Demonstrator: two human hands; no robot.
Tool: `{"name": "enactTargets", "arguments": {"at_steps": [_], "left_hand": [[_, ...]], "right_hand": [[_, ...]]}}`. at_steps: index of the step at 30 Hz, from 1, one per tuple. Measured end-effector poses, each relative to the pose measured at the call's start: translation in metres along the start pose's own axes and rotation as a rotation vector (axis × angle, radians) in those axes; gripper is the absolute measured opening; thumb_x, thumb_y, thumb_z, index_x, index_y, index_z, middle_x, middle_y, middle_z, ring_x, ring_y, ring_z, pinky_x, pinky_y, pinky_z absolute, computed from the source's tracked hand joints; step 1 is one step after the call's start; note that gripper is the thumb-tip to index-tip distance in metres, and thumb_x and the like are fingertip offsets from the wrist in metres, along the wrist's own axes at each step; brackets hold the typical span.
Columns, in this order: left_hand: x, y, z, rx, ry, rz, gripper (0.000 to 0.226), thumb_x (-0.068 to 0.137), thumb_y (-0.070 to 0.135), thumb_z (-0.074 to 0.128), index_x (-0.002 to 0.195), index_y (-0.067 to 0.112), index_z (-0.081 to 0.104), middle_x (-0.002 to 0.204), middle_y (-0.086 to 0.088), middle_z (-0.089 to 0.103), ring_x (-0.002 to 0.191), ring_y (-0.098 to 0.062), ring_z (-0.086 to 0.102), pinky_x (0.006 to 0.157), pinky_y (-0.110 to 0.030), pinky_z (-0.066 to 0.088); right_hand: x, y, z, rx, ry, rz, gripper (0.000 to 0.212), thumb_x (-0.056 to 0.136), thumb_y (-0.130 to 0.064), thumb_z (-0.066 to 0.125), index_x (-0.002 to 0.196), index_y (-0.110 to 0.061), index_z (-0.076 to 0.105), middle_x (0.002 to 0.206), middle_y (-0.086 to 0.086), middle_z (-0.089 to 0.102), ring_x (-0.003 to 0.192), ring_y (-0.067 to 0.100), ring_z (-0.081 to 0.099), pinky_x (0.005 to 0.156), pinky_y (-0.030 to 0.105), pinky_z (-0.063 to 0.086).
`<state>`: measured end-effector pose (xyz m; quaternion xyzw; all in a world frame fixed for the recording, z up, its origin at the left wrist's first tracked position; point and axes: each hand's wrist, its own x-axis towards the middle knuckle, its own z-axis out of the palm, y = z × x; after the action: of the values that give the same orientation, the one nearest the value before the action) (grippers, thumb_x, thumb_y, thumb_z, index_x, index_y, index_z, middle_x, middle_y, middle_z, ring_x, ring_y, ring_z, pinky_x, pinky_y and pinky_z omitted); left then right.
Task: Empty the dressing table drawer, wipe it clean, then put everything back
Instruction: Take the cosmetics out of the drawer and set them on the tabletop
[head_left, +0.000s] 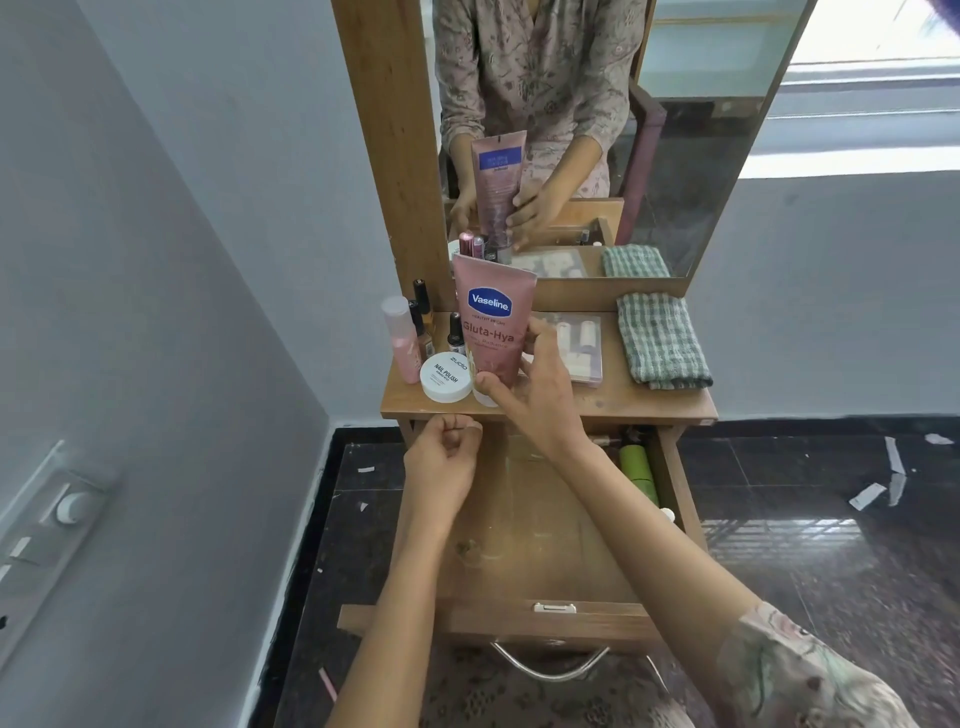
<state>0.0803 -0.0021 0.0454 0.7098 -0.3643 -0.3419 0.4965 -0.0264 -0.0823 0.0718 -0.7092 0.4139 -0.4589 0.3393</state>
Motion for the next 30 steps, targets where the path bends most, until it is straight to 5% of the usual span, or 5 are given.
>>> {"name": "enactTargets", "arguments": {"at_steps": [8, 12, 14, 22, 30], "left_hand": [[-0.005, -0.006, 0.001, 0.030, -0.014, 0.010, 0.003, 0.084, 0.032, 0.060, 0.083, 0.032, 0.063, 0.083, 0.012, 0.068, 0.083, -0.012, 0.068, 0.083, -0.045, 0.056], [-0.012, -0.007, 0.005, 0.081, -0.056, 0.022, 0.005, 0.087, 0.030, 0.061, 0.089, 0.029, 0.065, 0.083, 0.010, 0.069, 0.082, -0.010, 0.067, 0.079, -0.031, 0.056], [-0.018, -0.005, 0.008, 0.110, -0.064, 0.007, 0.006, 0.089, 0.024, 0.061, 0.092, 0.022, 0.066, 0.083, 0.006, 0.069, 0.077, -0.007, 0.064, 0.069, -0.015, 0.048], [-0.031, -0.015, 0.030, 0.198, -0.138, -0.022, 0.006, 0.087, 0.033, 0.061, 0.085, 0.029, 0.065, 0.082, 0.010, 0.067, 0.078, -0.006, 0.062, 0.070, -0.024, 0.051], [-0.038, -0.014, 0.037, 0.287, -0.167, -0.002, 0.011, 0.091, 0.028, 0.059, 0.094, 0.019, 0.065, 0.080, 0.012, 0.060, 0.070, 0.002, 0.053, 0.054, -0.005, 0.039]], "right_hand": [[-0.016, 0.003, -0.008, -0.121, 0.015, 0.011, 0.065, 0.079, -0.025, 0.075, 0.129, -0.006, 0.038, 0.124, 0.007, 0.047, 0.111, 0.015, 0.050, 0.091, 0.016, 0.042], [-0.050, -0.002, -0.016, -0.205, 0.291, 0.008, 0.016, 0.082, -0.012, 0.067, 0.090, -0.009, 0.053, 0.083, -0.003, 0.047, 0.071, 0.010, 0.043, 0.066, 0.016, 0.035], [-0.070, 0.004, -0.020, -0.305, 0.221, 0.075, 0.010, 0.084, -0.009, 0.060, 0.079, -0.011, 0.052, 0.074, -0.003, 0.048, 0.063, 0.011, 0.043, 0.060, 0.022, 0.037], [-0.075, 0.039, -0.047, -1.068, -0.134, 0.550, 0.026, 0.096, -0.002, 0.034, 0.117, 0.001, 0.047, 0.121, 0.018, 0.052, 0.110, 0.029, 0.051, 0.088, 0.030, 0.042], [-0.048, 0.052, -0.049, -1.128, -0.302, 0.885, 0.041, 0.100, -0.006, 0.032, 0.135, 0.015, 0.033, 0.135, 0.029, 0.042, 0.123, 0.039, 0.046, 0.096, 0.038, 0.044]]}}
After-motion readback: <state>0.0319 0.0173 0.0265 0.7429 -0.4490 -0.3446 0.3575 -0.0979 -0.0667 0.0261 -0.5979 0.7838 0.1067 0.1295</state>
